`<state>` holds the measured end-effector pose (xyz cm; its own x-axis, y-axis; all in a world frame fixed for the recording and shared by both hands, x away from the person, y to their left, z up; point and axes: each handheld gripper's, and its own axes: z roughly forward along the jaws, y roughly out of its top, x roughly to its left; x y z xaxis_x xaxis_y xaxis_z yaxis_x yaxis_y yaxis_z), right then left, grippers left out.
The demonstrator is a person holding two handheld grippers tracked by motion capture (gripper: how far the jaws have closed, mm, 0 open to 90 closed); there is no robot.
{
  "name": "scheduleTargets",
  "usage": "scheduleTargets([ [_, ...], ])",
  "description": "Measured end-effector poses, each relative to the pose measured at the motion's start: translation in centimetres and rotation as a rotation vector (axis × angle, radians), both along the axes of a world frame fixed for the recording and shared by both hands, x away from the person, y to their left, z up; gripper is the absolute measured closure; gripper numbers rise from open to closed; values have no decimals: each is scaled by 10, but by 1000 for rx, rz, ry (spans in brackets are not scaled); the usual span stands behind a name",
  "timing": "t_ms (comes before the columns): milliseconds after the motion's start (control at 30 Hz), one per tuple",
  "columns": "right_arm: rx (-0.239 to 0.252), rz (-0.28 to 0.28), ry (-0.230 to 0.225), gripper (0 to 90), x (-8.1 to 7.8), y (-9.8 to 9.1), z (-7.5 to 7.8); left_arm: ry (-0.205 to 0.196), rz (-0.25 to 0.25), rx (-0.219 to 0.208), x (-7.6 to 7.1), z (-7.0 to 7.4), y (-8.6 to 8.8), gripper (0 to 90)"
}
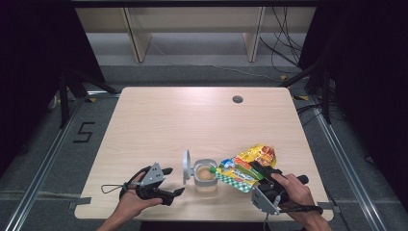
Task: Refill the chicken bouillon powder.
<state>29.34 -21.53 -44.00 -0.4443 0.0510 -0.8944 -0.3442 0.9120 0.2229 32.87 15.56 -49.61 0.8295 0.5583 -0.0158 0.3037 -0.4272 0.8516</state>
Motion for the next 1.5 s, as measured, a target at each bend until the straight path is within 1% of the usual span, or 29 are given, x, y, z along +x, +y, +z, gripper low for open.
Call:
scheduleTargets([
  [33,13,-11,14,770,-1,0,0,-1,0,-1,0,0,0,186],
  [67,19,-1,20,770,0,0,0,-4,0,7,0,0,1,186],
  [100,30,9,25,771,1,0,0,3,0,3,0,0,1,186],
  [133,52,-2,45,771,0,0,0,16,7,-4,-1,0,0,186],
  [167,70,8,52,771,2,-1,-1,13,12,-13,-1,0,0,186],
  [200,94,15,60,771,4,-2,-3,-8,-5,-2,0,1,1,186],
  [233,102,11,75,772,6,-3,-3,-6,-3,-2,0,1,1,186],
  [267,79,28,66,772,9,-4,-2,-7,-4,-1,0,1,1,186],
  [300,117,1,97,774,9,-5,-5,6,3,-5,-1,1,0,186],
  [367,149,-12,128,775,14,-8,-6,14,10,-5,-1,0,0,186],
  [400,147,-9,128,775,18,-10,-6,9,11,-2,0,1,1,186],
  [433,189,-41,165,775,20,-12,-7,10,16,-6,-1,0,0,186],
  [500,249,-67,200,780,24,-16,-9,7,20,-13,-1,0,0,186],
  [567,265,-46,213,783,30,-20,-8,-10,13,-5,0,1,1,186],
  [600,287,-54,230,783,31,-22,-9,-7,15,-9,0,1,1,186],
  [633,318,-74,256,784,33,-24,-10,-13,5,7,1,1,2,186],
  [667,321,-64,258,785,36,-25,-11,9,14,-15,-1,1,1,186],
  [733,371,-87,292,785,39,-29,-13,4,11,-19,-1,1,1,185],
  [833,458,-88,359,787,46,-35,-18,4,6,-17,0,2,1,186],
  [867,486,-103,378,789,47,-38,-20,-12,-1,-6,1,2,2,186],
  [900,490,-95,374,791,49,-40,-20,-11,2,-9,0,2,2,186],
  [967,544,-124,393,794,51,-47,-20,-13,4,-10,0,2,2,186],
  [1000,560,-130,398,794,52,-49,-21,-10,-4,-9,1,2,2,186],
  [1033,593,-135,411,795,53,-54,-22,5,10,-11,0,2,1,186],
  [1133,658,-149,432,796,55,-62,-23,4,11,-21,-1,1,1,185],
  [1200,678,-146,428,796,57,-66,-24,1,11,-14,-1,2,1,185],
  [1300,717,-161,445,796,57,-70,-26,-7,11,-9,0,2,2,185],
  [1433,771,-185,468,794,57,-75,-27,2,18,-31,-2,2,0,185],
  [1500,795,-200,485,792,56,-78,-29,1,9,-31,-1,2,1,185],
])
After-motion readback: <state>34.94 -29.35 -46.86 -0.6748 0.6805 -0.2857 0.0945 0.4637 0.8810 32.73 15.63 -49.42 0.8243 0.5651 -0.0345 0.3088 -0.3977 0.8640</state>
